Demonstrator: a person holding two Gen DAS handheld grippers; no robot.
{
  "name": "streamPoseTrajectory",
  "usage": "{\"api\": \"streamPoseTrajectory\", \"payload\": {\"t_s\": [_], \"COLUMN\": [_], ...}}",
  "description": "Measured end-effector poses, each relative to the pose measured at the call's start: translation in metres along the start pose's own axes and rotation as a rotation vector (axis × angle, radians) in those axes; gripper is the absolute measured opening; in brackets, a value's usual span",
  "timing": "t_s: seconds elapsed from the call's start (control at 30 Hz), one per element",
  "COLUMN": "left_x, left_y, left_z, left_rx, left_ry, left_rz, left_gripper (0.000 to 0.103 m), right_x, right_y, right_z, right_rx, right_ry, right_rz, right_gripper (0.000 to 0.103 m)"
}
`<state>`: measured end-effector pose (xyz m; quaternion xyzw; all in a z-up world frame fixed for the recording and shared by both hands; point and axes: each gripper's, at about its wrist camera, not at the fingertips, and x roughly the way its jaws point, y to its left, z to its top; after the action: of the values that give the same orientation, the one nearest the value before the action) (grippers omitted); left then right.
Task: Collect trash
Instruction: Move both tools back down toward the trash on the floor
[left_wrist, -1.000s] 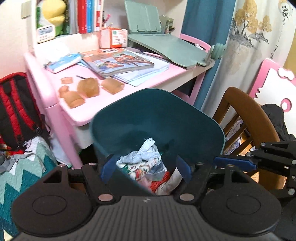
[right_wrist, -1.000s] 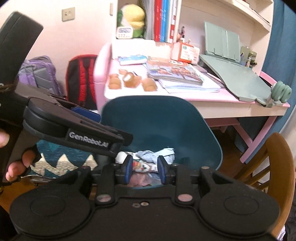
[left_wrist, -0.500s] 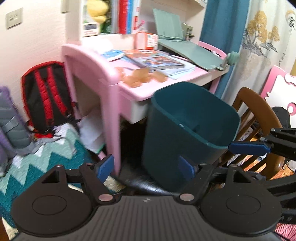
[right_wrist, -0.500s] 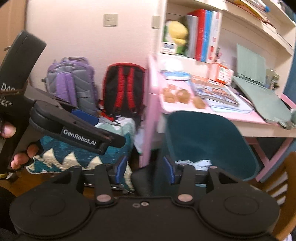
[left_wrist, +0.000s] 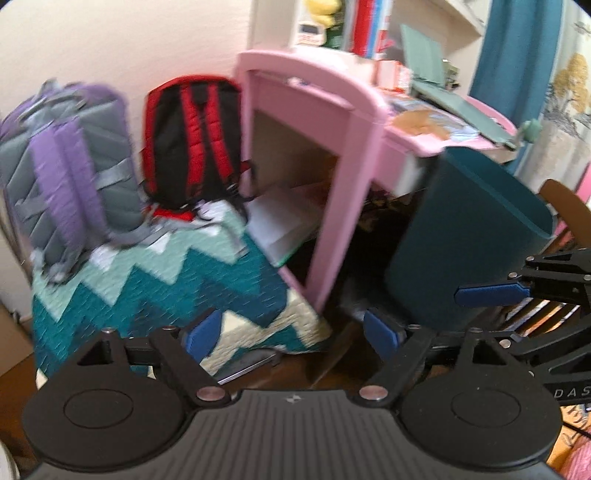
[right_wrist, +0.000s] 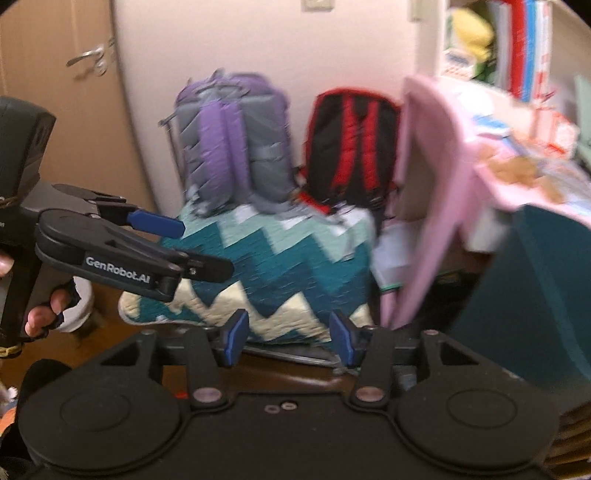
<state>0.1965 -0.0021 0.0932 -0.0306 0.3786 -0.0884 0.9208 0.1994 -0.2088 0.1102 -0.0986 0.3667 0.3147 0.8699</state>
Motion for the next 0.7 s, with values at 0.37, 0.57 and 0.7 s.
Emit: {"api": "streamPoseTrajectory", "payload": {"t_s": [0.37,0.57,0.7], "left_x": [0.066,0.124,0.161], "left_y": [0.129,0.194,0.227], "left_z": [-0.090,-0.145,-0.180], "left_rx": [-0.181,-0.240,-0.250], "left_ry": [0.135,0.262,0.349], "left_rz": [0.071,0.163,0.202], "left_gripper": [0.101,0.101,0.101], "right_x": [0.148,0.235,0.288], "right_y": [0.049,0.069,0.079], "right_z": [-0.040,-0.081,-0.108], "right_rx": [0.018,-0.022,-0.029], "right_ry": [0.180,0.289,0.349], "right_rz": [0.148,0.158,0.194], "right_gripper": [0.051,0.051,0.050]}}
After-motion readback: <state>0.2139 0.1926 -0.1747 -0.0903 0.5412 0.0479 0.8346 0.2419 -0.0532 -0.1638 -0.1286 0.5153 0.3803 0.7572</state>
